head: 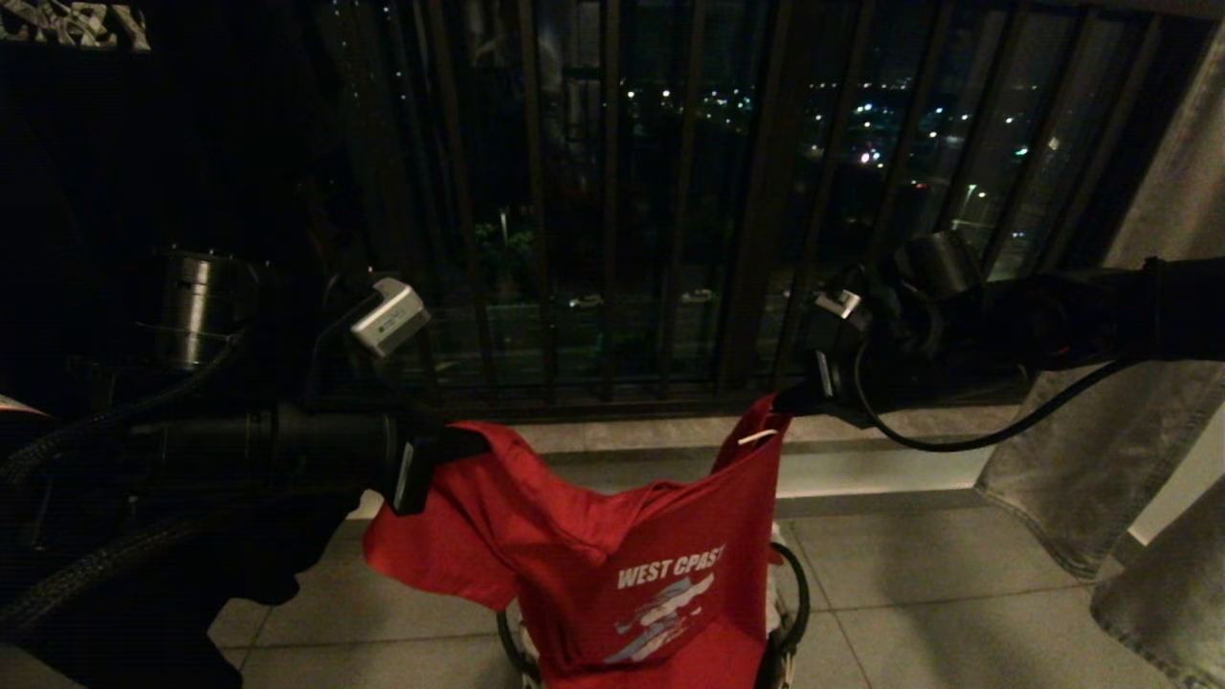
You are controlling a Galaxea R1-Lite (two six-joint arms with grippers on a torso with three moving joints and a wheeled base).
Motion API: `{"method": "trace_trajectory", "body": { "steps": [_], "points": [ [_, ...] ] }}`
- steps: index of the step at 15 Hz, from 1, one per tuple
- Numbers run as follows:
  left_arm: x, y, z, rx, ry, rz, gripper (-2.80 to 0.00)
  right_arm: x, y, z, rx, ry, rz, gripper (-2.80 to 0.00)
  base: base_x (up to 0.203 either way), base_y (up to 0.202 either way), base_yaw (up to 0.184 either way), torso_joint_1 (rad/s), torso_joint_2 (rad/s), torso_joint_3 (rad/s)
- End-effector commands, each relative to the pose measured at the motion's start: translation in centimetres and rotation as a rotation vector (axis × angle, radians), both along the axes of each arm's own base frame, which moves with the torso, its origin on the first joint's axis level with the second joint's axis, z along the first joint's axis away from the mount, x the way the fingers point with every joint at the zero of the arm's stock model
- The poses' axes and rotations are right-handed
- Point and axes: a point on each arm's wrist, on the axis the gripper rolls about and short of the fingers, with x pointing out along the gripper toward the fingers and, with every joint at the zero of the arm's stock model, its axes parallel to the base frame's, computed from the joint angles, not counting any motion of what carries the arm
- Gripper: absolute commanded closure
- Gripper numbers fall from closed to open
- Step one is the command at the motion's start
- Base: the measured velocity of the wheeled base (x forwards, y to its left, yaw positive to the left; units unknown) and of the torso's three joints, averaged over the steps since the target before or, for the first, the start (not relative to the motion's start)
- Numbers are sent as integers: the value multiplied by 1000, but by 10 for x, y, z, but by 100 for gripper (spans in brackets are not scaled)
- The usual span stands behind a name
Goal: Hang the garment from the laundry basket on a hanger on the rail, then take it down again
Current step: Hang the clothes on the clothes rack
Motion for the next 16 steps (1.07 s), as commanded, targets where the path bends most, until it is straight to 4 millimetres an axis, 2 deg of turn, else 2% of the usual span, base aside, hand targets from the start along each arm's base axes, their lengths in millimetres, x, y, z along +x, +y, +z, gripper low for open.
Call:
{"method": "trace_trajectory", "body": {
  "steps": [1, 6, 9, 11, 13, 16],
  "points": [
    [7, 5, -9, 11, 31, 22, 0, 6, 10, -9, -11, 14, 12, 0, 0, 0, 0, 0, 0, 0],
    [34, 29, -33, 32, 110, 130, 0, 25, 35, -14, -32, -15, 34, 0, 0, 0, 0, 0, 0, 0],
    [51, 36, -51, 34, 126, 163, 0, 31, 52, -20, -55, -21, 44, 0, 0, 0, 0, 0, 0, 0],
    [65, 37, -68, 42, 136, 173, 0, 39, 57, -28, -73, -20, 34, 0, 0, 0, 0, 0, 0, 0],
    [78, 37, -77, 30, 100, 187, 0, 43, 61, -38, -82, -5, 35, 0, 0, 0, 0, 0, 0, 0],
    [81, 37, -87, 44, 129, 184, 0, 42, 59, -48, -122, 26, 4, 0, 0, 0, 0, 0, 0, 0]
  ]
}}
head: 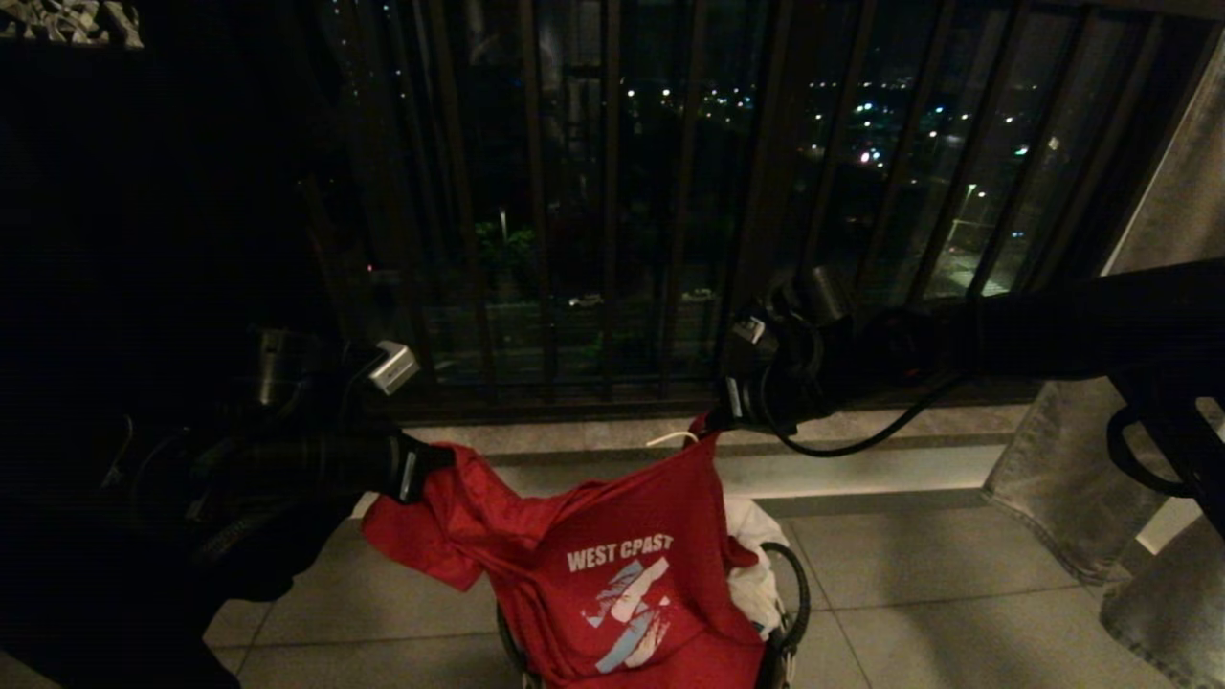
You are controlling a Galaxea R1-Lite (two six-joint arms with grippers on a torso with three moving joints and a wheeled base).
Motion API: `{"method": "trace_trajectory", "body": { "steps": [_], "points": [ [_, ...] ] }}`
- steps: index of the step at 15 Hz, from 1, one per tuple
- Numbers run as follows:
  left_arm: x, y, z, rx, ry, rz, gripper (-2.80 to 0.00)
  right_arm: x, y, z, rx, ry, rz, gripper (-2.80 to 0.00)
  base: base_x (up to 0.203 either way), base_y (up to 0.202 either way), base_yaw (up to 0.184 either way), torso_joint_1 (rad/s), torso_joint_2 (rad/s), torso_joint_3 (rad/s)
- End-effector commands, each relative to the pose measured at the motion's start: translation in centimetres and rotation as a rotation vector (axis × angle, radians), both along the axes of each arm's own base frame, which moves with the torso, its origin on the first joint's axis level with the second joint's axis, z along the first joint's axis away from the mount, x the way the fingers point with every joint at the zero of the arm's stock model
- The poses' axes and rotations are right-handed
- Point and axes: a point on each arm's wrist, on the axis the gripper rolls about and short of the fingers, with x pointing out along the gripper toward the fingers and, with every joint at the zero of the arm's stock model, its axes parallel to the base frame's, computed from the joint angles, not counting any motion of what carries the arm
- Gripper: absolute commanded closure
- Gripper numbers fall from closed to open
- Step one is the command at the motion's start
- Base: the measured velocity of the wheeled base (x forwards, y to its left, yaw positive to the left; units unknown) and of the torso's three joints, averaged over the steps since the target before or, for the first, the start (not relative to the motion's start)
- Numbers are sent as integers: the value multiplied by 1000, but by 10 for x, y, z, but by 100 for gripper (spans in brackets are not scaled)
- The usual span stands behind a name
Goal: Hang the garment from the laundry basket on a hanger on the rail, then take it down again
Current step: Hang the clothes on the clothes rack
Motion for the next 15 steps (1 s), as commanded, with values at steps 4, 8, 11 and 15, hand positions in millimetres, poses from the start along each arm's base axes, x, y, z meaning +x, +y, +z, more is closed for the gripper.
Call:
{"method": "trace_trajectory", "body": {
  "steps": [4, 8, 11, 15],
  "points": [
    [-5, -4, -19, 38, 41, -43, 0, -4, -1, -20, -24, 64, -3, 0, 0, 0, 0, 0, 0, 0],
    [-11, -21, -31, 50, 80, -101, 0, -4, -1, -32, -35, 92, -1, 0, 0, 0, 0, 0, 0, 0],
    [-14, -25, -33, 52, 86, -113, 0, -1, 5, -43, -72, 103, -16, 0, 0, 0, 0, 0, 0, 0],
    [-10, -27, -41, 56, 108, -114, 0, 1, 10, -50, -88, 108, -15, 0, 0, 0, 0, 0, 0, 0]
  ]
}}
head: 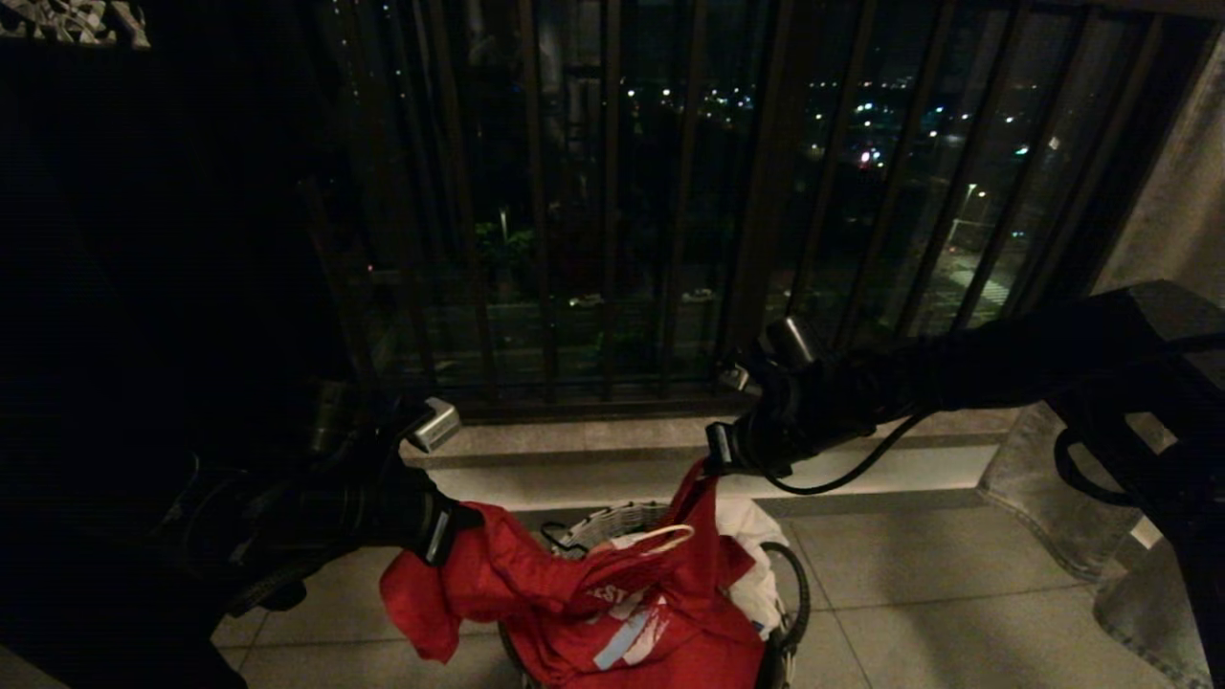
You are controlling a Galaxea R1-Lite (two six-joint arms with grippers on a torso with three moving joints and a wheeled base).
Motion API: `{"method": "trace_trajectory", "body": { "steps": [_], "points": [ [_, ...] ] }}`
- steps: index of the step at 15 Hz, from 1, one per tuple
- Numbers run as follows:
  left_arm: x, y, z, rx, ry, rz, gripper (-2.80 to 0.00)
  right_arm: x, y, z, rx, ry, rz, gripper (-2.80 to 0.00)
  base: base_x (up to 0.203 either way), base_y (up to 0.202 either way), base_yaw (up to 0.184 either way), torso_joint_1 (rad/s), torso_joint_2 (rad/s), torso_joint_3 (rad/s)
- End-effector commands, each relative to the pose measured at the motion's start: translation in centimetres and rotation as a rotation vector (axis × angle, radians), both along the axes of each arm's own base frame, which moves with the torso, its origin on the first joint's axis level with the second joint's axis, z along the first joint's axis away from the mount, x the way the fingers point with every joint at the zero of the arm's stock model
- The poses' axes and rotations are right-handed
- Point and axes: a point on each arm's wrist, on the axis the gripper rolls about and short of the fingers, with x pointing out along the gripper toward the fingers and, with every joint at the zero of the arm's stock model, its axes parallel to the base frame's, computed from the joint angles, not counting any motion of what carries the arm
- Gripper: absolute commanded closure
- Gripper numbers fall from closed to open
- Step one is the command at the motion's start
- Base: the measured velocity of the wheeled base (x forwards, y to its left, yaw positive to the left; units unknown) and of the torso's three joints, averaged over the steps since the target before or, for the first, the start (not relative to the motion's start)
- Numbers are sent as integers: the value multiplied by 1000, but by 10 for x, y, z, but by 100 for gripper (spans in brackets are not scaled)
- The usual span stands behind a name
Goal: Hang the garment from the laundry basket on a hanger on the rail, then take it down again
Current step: Hang the clothes on the clothes rack
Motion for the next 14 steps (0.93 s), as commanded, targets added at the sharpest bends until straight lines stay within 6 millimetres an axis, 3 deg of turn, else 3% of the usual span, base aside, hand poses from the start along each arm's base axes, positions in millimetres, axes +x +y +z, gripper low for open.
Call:
{"method": "trace_trajectory", "body": {
  "steps": [1, 6, 9, 14],
  "points": [
    [4, -1, -7, 4, 15, -2, 0, 3, 4, -9, -18, 11, -5, 0, 0, 0, 0, 0, 0, 0],
    [20, -1, -17, 8, 30, 18, 0, 12, 11, -4, -15, -26, -6, 0, 0, 0, 0, 0, 0, 0],
    [30, 3, -23, 9, 38, 38, 0, 15, 23, -9, -27, -37, 4, 0, 0, 0, 0, 0, 0, 0],
    [38, 4, -34, 17, 59, 46, 0, 20, 26, -14, -43, -44, -6, 0, 0, 0, 0, 0, 0, 0]
  ]
}}
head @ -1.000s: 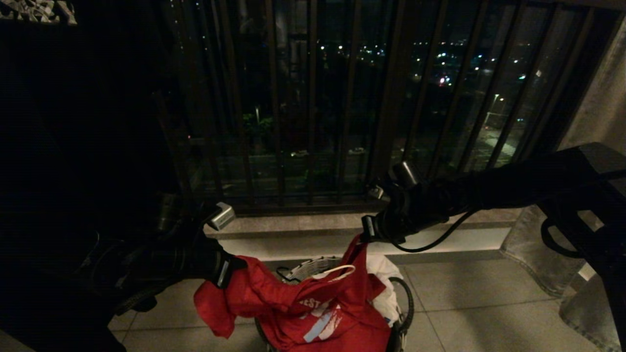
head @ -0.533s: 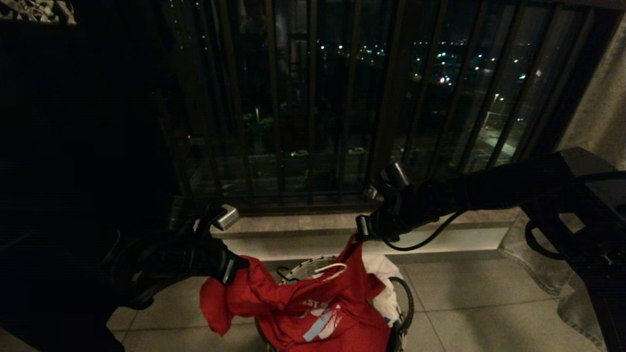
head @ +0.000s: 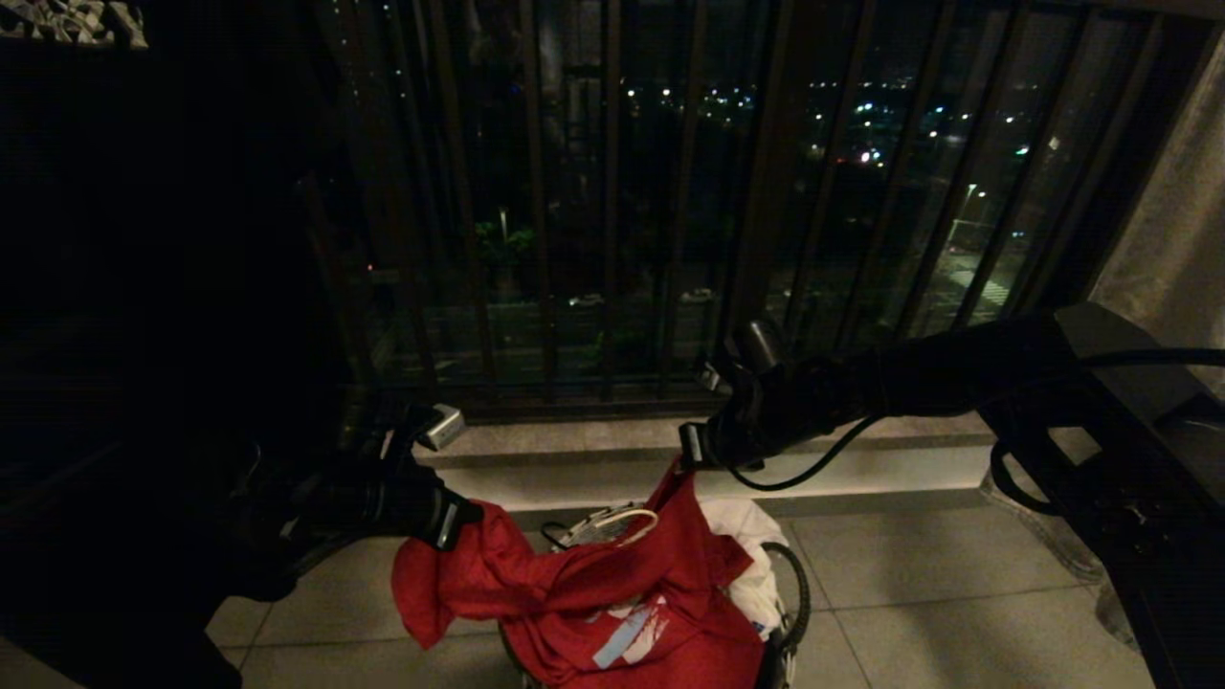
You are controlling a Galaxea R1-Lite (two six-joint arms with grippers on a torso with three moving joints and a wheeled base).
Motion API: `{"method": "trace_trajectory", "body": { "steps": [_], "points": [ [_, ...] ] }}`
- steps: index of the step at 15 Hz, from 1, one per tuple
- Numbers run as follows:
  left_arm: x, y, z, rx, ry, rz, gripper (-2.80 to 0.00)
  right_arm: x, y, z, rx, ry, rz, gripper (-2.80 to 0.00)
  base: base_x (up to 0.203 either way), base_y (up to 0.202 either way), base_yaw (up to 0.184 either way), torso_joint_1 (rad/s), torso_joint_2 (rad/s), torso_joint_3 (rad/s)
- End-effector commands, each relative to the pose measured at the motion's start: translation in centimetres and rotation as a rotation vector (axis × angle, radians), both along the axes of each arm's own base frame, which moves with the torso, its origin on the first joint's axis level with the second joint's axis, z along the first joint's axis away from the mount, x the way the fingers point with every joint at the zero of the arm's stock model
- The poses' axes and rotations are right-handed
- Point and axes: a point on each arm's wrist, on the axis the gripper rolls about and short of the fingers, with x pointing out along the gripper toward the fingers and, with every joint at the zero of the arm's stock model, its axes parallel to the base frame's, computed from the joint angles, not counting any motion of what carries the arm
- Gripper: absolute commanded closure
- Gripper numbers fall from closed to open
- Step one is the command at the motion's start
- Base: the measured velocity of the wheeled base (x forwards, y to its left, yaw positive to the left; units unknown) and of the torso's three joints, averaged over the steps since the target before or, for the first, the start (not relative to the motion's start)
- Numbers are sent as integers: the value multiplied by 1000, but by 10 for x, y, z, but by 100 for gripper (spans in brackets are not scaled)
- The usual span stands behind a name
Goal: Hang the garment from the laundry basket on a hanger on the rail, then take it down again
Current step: Hang the clothes on the clothes rack
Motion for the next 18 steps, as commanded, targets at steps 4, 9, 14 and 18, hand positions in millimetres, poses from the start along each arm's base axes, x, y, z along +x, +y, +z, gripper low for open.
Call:
{"method": "trace_trajectory", "body": {
  "steps": [4, 9, 14, 18],
  "points": [
    [7, 1, -12, 15, 20, 13, 0, 7, 2, -9, -8, 0, -13, 0, 0, 0, 0, 0, 0, 0],
    [9, 1, -19, 22, 34, 9, 0, 8, 2, -14, -11, 8, -13, 0, 0, 0, 0, 0, 0, 0],
    [9, 1, -21, 24, 38, 8, 0, 8, 1, -17, -16, 20, -16, 0, 0, 0, 0, 0, 0, 0],
    [8, 1, -22, 25, 43, 8, 0, 8, 1, -19, -17, 24, -14, 0, 0, 0, 0, 0, 0, 0]
  ]
}}
